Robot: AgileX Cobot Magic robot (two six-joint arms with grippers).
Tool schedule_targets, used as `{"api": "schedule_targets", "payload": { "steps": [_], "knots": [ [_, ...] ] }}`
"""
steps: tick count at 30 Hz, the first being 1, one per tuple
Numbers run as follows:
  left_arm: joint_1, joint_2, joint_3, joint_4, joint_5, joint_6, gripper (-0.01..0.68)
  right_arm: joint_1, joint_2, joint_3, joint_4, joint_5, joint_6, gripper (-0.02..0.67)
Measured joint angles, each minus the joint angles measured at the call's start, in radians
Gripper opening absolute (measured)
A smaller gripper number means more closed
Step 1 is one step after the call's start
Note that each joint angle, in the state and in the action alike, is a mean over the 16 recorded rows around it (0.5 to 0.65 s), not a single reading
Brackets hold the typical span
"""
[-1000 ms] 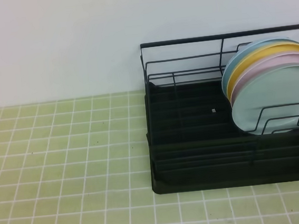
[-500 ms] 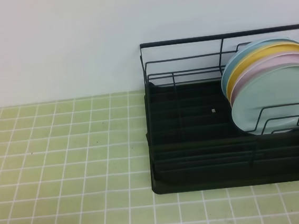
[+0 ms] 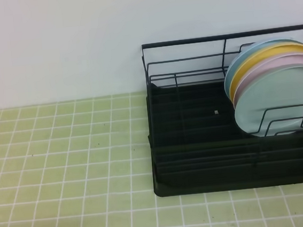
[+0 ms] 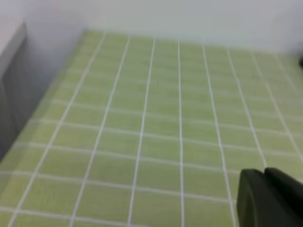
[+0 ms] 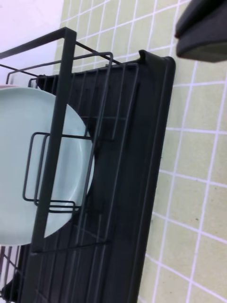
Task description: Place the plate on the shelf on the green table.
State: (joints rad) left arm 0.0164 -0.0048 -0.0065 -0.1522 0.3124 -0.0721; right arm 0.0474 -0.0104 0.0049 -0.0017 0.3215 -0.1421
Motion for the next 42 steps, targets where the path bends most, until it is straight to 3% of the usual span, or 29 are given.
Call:
{"api": "schedule_targets", "payload": {
  "steps": [17,42],
  "knots": [
    [0.0,0.0,0.006,0.03,0.03,0.122,-0.003,0.0,-0.001,0.003,-0.002,0.0,0.0,0.001],
    [0.0,0.0,0.006,0.08,0.007,0.12,-0.003,0.0,0.001,-0.001,0.001,0.001,0.0,0.001]
  ]
}}
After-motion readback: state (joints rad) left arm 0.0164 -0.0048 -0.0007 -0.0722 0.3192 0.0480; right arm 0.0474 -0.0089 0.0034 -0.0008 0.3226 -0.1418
